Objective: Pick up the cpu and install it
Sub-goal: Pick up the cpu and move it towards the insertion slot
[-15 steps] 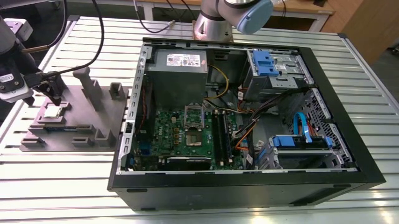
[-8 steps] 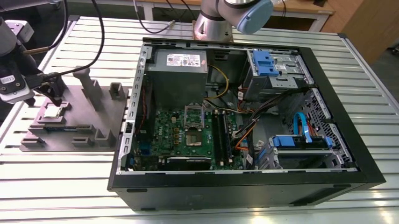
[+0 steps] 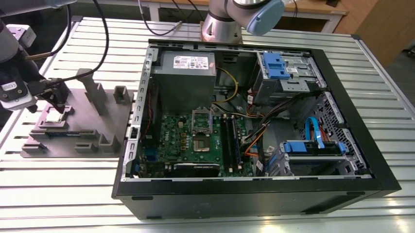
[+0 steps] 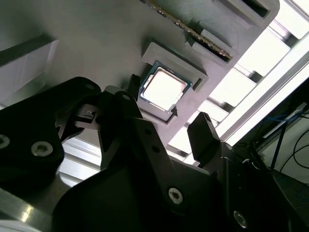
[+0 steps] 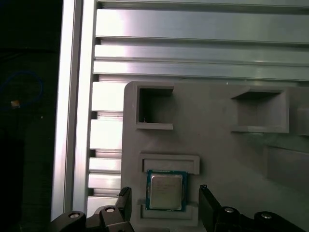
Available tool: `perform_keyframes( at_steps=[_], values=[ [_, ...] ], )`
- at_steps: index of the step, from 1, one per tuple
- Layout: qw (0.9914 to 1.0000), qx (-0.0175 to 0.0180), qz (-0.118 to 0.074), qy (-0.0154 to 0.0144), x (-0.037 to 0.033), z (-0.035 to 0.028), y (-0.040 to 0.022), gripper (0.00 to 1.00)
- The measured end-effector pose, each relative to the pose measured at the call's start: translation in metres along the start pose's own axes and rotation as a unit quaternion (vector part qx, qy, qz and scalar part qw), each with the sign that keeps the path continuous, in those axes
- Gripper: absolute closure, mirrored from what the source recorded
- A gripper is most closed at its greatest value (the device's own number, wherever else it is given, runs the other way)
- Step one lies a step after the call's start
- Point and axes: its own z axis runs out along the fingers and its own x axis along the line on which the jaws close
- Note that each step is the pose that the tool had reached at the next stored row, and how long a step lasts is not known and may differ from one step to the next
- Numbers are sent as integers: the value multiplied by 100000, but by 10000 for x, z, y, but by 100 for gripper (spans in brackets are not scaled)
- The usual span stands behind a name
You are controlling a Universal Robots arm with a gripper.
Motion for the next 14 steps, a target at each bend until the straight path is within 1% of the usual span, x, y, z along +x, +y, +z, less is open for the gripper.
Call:
perform_keyframes(
  at_steps=[7,14],
  values=[
    [100000,5,18,10,-3,36,-3,34],
    [100000,8,17,13,-6,87,-6,34]
  ],
)
